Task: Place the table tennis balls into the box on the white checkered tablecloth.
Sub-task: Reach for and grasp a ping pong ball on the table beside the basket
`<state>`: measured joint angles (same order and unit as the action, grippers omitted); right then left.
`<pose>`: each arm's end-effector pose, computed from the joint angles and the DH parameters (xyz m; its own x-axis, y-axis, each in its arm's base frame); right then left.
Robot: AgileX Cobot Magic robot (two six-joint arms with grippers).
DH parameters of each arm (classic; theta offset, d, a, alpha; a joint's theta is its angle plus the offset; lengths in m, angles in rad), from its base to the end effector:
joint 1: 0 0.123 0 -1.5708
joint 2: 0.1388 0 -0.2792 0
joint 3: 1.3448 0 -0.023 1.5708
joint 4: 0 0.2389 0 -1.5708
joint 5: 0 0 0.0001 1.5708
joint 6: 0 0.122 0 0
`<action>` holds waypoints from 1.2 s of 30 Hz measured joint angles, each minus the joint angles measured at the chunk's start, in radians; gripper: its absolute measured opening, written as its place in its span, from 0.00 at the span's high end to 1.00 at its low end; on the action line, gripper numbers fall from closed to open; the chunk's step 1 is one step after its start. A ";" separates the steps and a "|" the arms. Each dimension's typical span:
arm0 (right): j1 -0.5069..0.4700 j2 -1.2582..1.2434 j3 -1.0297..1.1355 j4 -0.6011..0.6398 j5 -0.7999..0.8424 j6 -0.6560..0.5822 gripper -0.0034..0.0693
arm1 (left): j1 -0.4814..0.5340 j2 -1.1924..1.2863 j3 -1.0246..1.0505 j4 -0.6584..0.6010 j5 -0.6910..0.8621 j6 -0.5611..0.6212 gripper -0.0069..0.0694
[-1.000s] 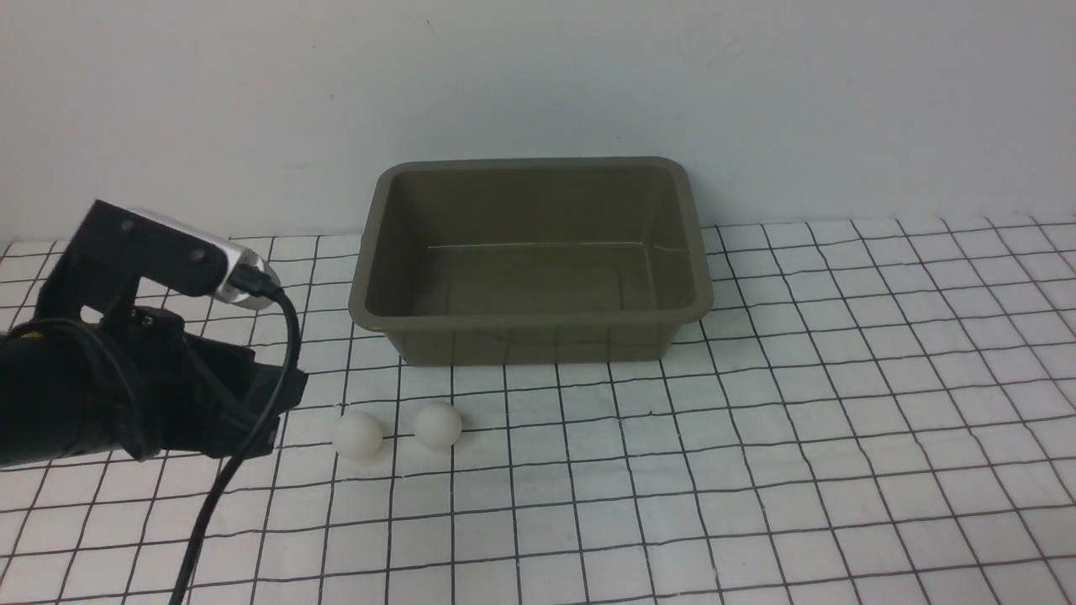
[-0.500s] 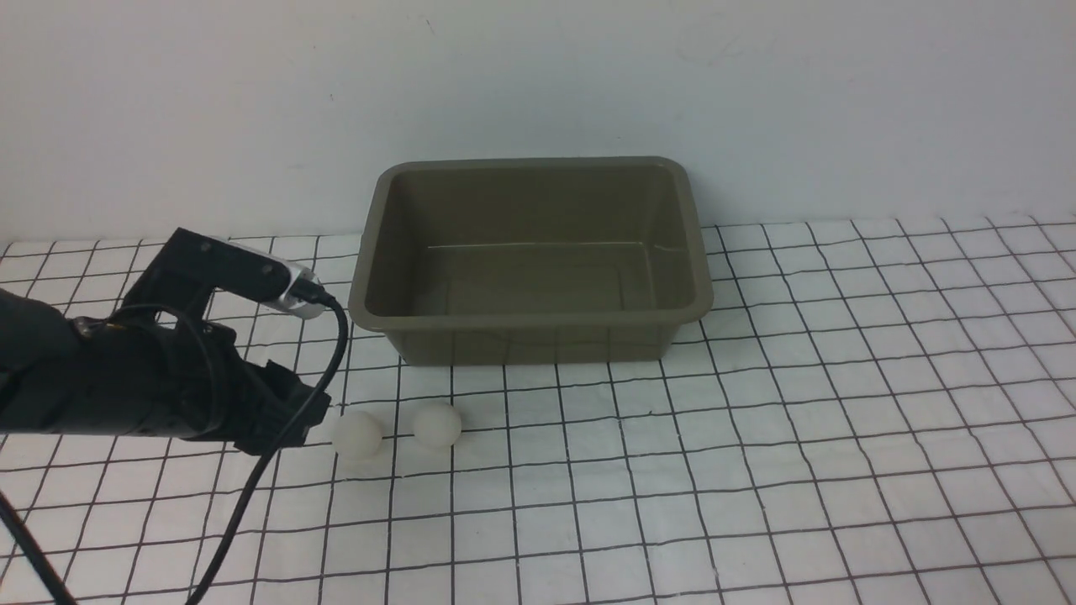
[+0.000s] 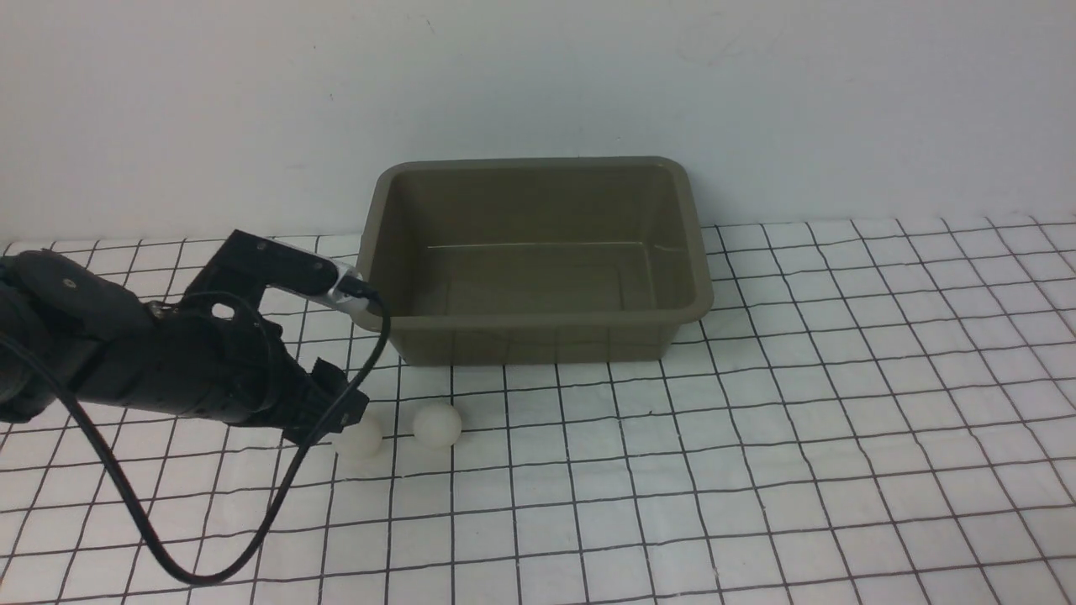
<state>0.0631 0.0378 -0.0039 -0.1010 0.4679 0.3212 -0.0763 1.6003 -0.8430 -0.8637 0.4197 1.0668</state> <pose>0.0743 -0.0009 0.1588 -0.3944 0.2042 -0.8959 0.0708 0.9788 0.1920 0.3117 -0.0618 0.1734 -0.7257 0.2897 -0.6241 0.4434 0.8905 -0.1022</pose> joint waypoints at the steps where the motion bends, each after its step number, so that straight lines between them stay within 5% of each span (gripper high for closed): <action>1: 0.000 0.000 0.000 0.000 0.000 0.000 0.38 | -0.010 0.014 -0.003 0.000 -0.010 0.000 0.26; 29: 0.000 0.000 0.000 0.000 0.000 0.000 0.38 | -0.043 0.197 -0.038 -0.007 -0.095 0.000 0.27; 36: 0.000 0.000 0.000 0.000 0.000 0.000 0.38 | -0.043 0.197 -0.038 -0.029 -0.114 0.000 0.40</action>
<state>0.0631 0.0378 -0.0039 -0.1010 0.4679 0.3212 -0.1195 1.7973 -0.8809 -0.8931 0.3055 1.0668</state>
